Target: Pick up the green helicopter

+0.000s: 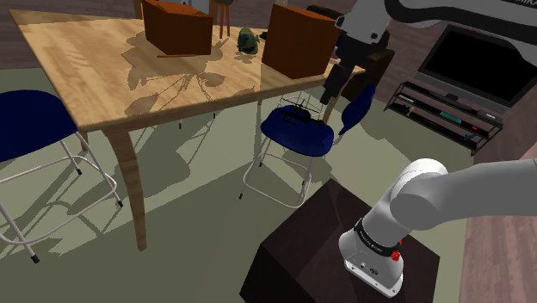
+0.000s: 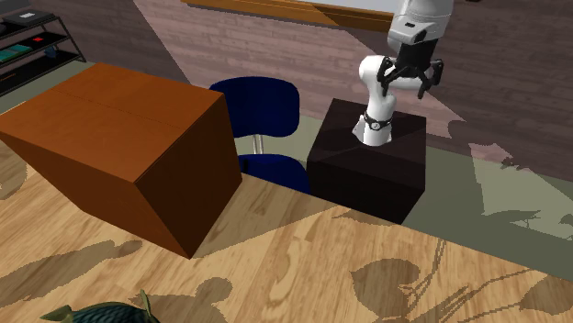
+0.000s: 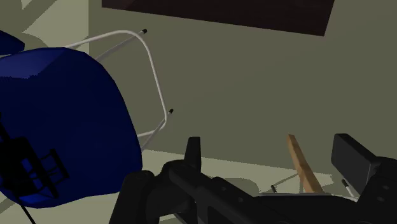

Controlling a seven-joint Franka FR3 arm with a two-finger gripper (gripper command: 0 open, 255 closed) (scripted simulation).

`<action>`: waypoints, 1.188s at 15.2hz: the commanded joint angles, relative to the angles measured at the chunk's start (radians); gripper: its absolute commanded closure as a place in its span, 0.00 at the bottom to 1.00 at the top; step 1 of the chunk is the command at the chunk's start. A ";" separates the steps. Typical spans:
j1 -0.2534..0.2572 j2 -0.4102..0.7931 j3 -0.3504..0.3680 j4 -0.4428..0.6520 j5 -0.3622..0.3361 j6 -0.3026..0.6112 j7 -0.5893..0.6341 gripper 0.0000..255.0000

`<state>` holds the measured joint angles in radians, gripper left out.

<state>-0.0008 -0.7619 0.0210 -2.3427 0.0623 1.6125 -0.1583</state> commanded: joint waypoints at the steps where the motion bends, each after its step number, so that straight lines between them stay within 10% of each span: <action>1: 0.000 0.000 0.000 0.000 0.000 0.000 0.000 0.00; 18: -0.077 0.366 -0.268 -0.010 -0.150 0.377 -0.376 0.00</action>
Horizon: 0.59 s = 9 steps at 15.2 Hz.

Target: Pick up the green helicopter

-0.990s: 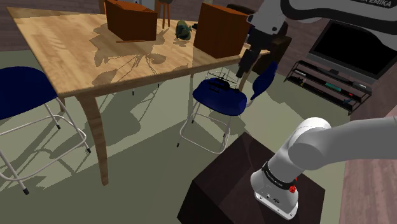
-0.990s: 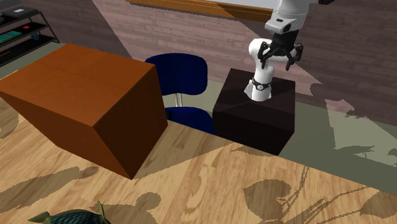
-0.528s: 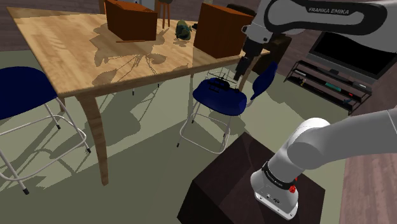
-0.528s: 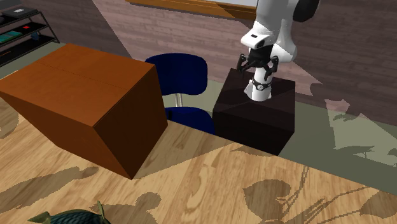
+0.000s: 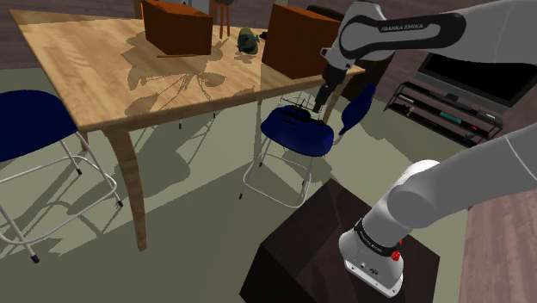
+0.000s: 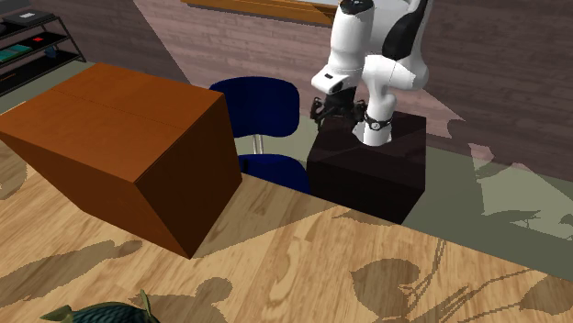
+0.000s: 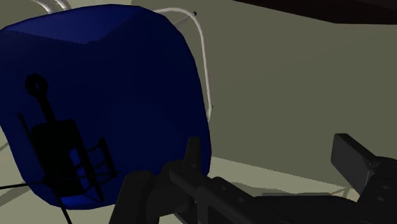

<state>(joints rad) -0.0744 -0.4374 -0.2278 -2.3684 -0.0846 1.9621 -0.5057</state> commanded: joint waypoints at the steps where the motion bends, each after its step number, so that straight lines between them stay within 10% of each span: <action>1: -0.005 0.073 -0.034 0.028 -0.004 0.048 -0.051 0.00; 9: -0.024 0.350 -0.136 0.168 0.044 0.186 -0.244 0.00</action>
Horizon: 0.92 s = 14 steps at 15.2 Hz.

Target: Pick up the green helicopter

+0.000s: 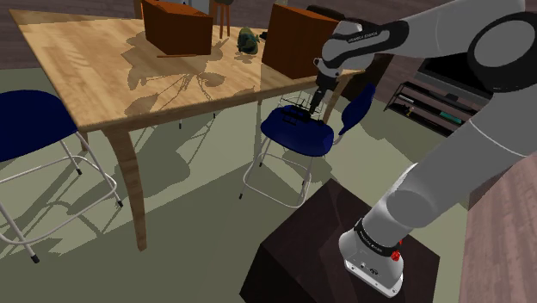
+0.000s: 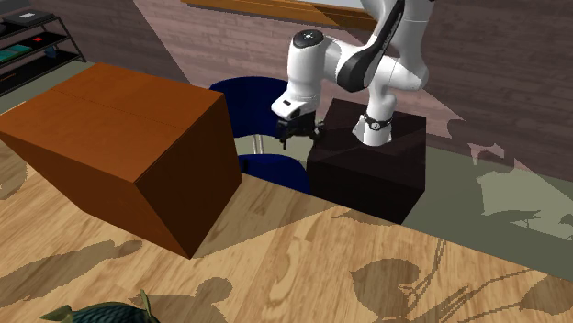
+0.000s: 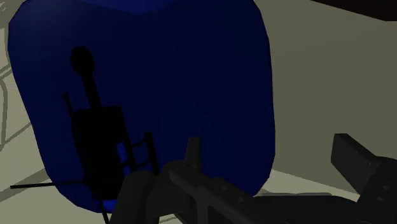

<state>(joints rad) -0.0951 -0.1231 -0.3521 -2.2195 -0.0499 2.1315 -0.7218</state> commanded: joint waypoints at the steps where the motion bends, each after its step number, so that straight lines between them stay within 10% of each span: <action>1: -0.008 0.073 -0.021 0.042 0.022 0.029 -0.054 0.00; 14: -0.151 0.580 -0.029 0.480 0.222 0.080 -0.350 0.00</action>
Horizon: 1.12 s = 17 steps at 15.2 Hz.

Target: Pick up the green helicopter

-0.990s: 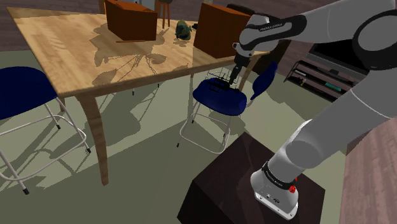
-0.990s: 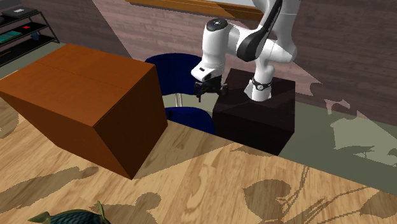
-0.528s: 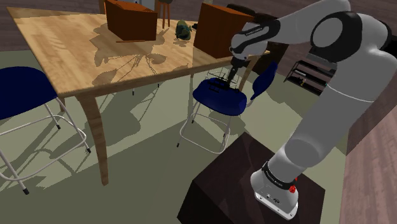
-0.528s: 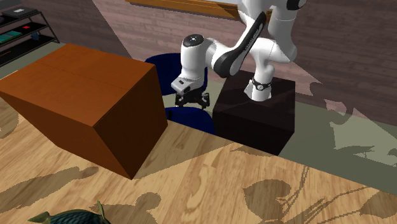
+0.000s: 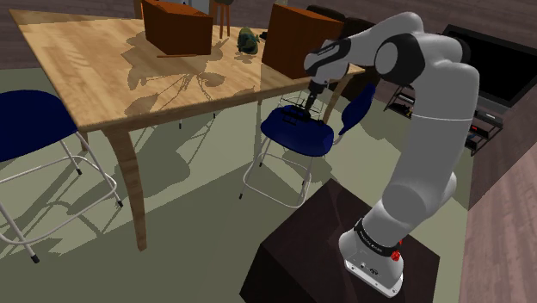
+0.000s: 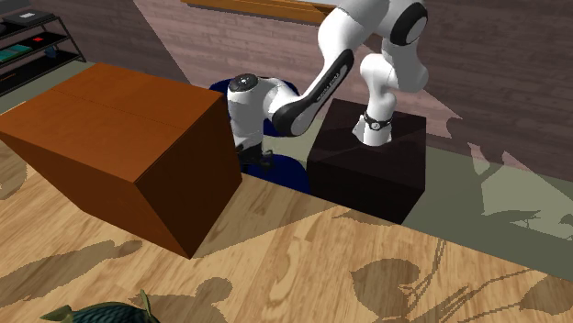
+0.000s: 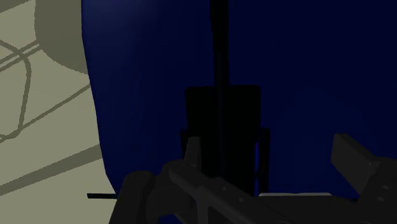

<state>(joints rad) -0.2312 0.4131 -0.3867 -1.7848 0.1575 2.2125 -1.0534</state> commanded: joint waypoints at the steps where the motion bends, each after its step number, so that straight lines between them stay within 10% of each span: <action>1: -0.031 0.084 0.011 0.090 0.026 -0.007 -0.033 0.00; 11: -0.050 0.160 0.030 0.092 0.054 0.065 -0.053 0.00; 12: -0.054 0.167 0.031 0.098 0.056 0.066 -0.055 1.00; 17: -0.059 0.165 0.030 0.096 0.057 0.067 -0.063 1.00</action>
<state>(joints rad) -0.2868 0.5637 -0.3556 -1.6817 0.2149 2.2805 -1.1181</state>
